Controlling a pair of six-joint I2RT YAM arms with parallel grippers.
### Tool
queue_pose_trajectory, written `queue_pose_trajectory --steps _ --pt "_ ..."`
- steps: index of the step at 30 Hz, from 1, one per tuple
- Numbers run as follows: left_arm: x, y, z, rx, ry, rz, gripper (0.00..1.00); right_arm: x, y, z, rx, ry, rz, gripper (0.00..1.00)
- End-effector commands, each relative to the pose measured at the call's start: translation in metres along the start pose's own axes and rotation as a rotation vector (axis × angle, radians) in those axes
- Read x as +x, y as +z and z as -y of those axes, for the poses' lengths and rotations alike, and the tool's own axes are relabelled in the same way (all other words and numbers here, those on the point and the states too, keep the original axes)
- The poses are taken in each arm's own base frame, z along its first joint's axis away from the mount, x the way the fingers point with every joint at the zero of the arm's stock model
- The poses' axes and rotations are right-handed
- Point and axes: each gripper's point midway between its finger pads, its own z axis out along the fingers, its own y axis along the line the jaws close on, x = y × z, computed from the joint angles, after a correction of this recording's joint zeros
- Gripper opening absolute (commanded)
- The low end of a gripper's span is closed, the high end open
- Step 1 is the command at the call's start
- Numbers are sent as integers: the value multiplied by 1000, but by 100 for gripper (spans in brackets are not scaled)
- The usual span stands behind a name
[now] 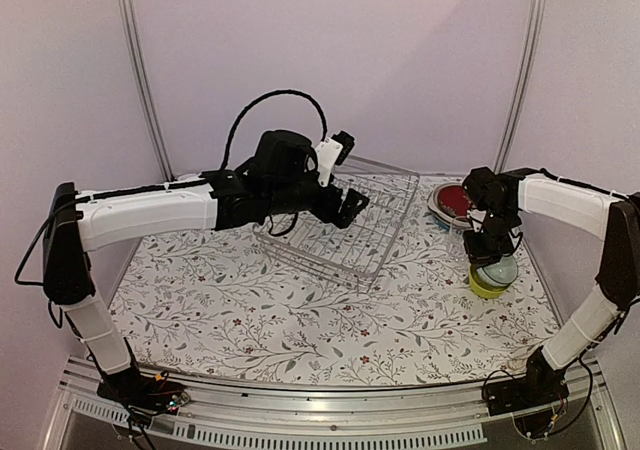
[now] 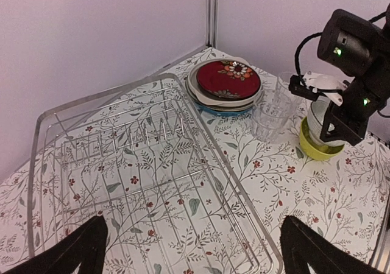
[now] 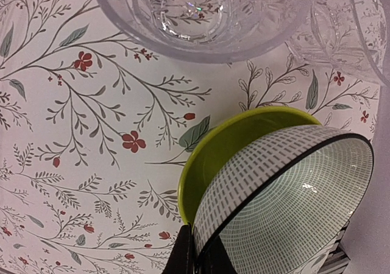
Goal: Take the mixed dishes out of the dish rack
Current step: Place the bowl in the bowl.
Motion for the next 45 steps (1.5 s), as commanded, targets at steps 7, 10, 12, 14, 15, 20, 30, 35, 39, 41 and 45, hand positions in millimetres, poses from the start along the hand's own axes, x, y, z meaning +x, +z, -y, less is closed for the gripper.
queue_pose_trajectory --steps 7,10,12,14,15,20,30,35,39,41,45 --pt "0 3 -5 -7 -18 -11 100 0 11 2 20 -12 -13 14" --pt "1 4 -5 -5 -21 -11 100 1 12 2 18 -11 -15 17" --pt "0 4 -5 -4 -21 -8 99 2 12 1 12 -11 -16 18" --pt "-1 4 -5 -4 -22 -6 100 2 10 0 3 -8 -14 18" --pt "-2 4 -5 -2 -22 -5 99 1 8 -1 -4 -5 -9 18" --pt "0 4 -5 -3 -24 -8 100 0 5 -4 -24 -3 -2 19" --pt "1 4 -5 -1 -27 -8 100 -5 -3 -9 -61 6 22 22" --pt "1 4 -5 -2 -25 -7 100 -6 -4 -9 -61 11 27 17" --pt "1 4 -6 -2 -25 -8 100 -5 -3 -7 -51 12 24 10" --pt "1 5 -5 -1 -24 -7 100 -4 0 -5 -34 11 23 5" --pt "1 5 -5 1 -26 -7 100 -1 9 1 7 5 7 0"
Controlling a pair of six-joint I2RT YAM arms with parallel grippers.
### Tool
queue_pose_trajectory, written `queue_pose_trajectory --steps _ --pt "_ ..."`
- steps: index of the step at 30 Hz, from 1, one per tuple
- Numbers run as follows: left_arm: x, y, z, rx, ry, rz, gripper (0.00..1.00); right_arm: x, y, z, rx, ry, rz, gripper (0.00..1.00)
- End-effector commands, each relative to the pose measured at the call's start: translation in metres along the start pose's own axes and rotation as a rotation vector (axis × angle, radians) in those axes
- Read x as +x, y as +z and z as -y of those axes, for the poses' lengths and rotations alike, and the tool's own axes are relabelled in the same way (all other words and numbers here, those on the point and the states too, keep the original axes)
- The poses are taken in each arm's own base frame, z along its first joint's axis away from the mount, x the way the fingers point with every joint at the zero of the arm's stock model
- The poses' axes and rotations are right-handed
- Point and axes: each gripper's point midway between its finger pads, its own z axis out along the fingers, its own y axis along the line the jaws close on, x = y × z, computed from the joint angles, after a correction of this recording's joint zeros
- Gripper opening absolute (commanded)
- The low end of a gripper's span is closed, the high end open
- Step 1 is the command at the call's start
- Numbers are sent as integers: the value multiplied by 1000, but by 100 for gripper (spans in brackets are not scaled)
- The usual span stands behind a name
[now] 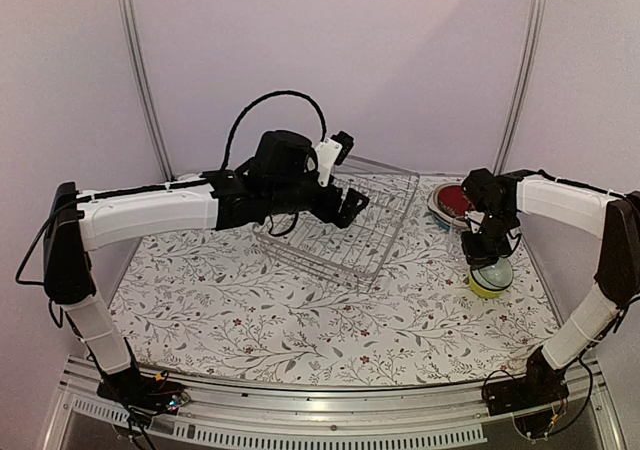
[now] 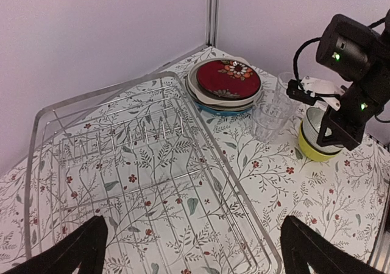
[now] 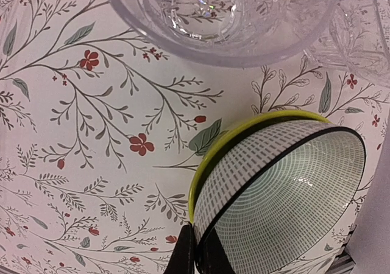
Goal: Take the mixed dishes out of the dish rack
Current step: Place the bowl in the bowl, then reset both arms
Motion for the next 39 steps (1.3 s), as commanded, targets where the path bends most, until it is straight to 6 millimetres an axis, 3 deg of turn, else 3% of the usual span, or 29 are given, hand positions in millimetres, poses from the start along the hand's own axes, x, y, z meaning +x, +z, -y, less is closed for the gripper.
queue_pose_trajectory --steps 1,24,31,39 --pt "-1 3 -4 0 -6 -2 100 -1 5 9 46 3 15 0" --pt "2 6 -3 5 -6 -12 99 9 33 13 99 -41 -72 1" --pt "2 6 -3 7 -7 -12 99 4 21 7 72 -37 -47 22" --pt "-1 5 -3 7 -10 -7 100 -6 -12 8 59 -31 23 40"
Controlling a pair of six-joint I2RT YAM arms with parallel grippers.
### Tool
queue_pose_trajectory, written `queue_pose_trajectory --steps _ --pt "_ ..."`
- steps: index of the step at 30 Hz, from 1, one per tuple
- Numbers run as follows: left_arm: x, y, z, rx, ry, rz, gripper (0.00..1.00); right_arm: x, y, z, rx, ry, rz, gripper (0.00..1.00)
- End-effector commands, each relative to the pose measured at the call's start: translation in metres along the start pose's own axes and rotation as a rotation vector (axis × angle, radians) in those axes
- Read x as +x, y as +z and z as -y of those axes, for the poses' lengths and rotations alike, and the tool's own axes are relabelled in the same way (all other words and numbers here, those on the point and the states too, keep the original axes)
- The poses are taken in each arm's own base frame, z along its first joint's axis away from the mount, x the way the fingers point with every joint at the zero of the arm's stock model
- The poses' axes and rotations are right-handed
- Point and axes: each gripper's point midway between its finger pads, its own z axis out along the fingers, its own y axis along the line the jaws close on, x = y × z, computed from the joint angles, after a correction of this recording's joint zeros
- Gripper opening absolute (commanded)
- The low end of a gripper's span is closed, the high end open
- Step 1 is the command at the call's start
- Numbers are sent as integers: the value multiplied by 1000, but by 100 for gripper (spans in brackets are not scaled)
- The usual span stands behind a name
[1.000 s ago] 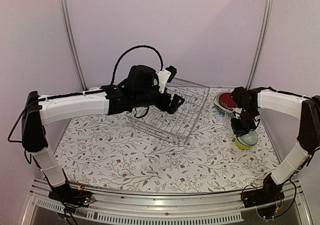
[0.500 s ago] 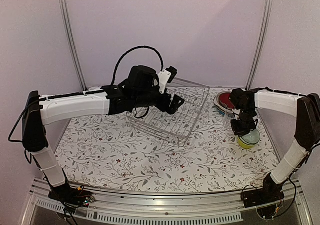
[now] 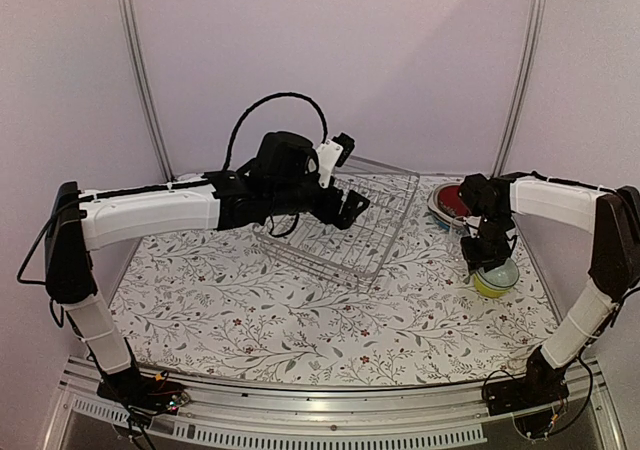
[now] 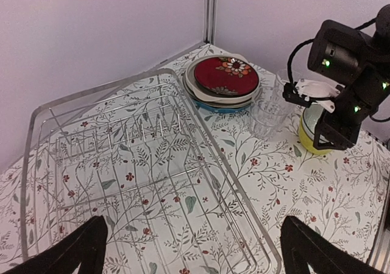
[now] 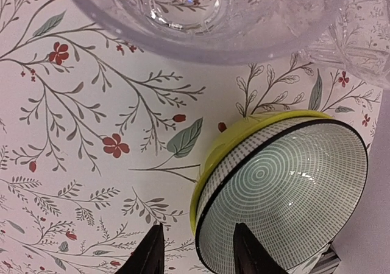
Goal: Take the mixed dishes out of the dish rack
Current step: Reset both arms
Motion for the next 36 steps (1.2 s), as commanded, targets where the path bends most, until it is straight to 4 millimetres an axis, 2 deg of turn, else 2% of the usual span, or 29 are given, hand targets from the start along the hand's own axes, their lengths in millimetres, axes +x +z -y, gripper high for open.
queue_pose_trajectory --steps 1,6,10,13,15,19,24,27,33,36 --pt "-4 2 -5 -5 -10 1 99 -11 -33 1 -28 10 77 42" --pt "-7 -1 -9 -10 -21 4 99 -23 -62 0 -68 20 158 56" --pt "-9 -3 -13 -13 -39 0 100 -36 -84 -2 -101 23 231 75" --pt "-9 -7 -18 -14 -58 -8 99 -48 -100 -12 -167 11 280 85" --pt "-8 -11 -23 -12 -70 -17 99 -62 -116 -24 -242 -4 339 97" --pt "-7 -26 -37 -20 -101 -22 99 -87 -158 -45 -387 -40 459 99" --pt "1 -49 -69 -73 -170 -33 100 -115 -201 -68 -544 -73 587 99" --pt "10 -65 -89 -121 -205 -53 100 -125 -210 -83 -630 -87 602 99" --pt "38 -89 -117 -181 -289 -81 99 -129 -186 -116 -749 -85 544 99" --pt "60 -96 -126 -184 -365 -109 100 -118 -173 -141 -818 -93 522 99"
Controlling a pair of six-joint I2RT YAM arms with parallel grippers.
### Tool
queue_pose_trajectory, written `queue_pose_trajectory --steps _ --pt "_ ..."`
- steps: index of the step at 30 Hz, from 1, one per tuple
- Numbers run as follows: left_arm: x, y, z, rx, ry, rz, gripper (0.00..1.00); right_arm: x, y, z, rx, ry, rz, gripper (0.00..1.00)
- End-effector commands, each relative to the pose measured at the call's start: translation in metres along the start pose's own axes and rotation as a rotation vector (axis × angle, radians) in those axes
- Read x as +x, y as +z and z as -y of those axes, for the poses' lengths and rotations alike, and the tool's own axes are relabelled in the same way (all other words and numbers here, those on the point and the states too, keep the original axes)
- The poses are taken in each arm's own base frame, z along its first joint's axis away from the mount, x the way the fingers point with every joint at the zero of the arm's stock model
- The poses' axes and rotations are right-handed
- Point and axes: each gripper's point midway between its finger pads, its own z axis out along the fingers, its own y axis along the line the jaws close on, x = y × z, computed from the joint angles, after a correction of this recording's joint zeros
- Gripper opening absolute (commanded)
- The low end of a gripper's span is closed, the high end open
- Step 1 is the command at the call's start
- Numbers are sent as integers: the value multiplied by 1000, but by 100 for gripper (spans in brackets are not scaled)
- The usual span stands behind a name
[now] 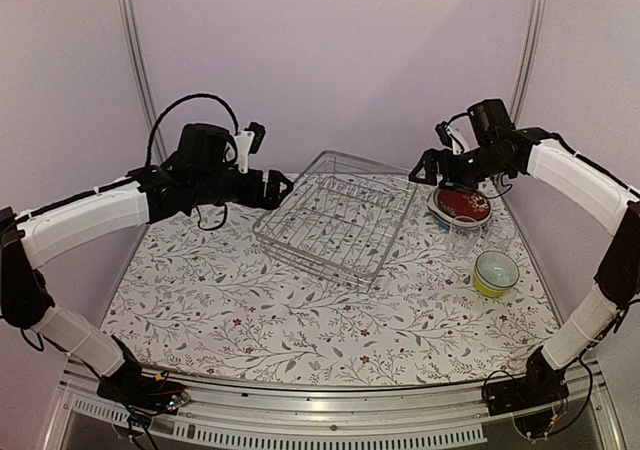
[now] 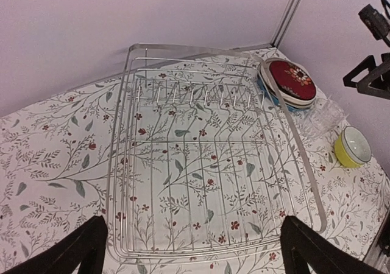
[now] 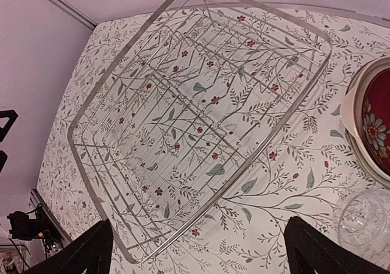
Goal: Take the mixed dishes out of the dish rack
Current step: Reset both arms
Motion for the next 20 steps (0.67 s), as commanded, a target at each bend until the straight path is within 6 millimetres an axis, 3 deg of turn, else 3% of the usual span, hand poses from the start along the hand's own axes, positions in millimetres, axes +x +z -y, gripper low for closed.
queue_pose_trajectory --steps 1,5,8,14,20 --pt "38 -6 -26 -19 -127 -92 100 26 33 -28 -135 29 -33 99" --pt "62 -14 -44 -48 -223 -109 99 49 52 -33 -144 34 -57 99" --pt "70 -20 -53 -64 -280 -95 100 59 56 -38 -186 56 -47 99" --pt "71 -24 -73 -120 -337 -77 100 69 58 -38 -188 71 -60 99" --pt "68 -14 -78 -126 -362 -87 99 65 51 -39 -175 59 -43 99"
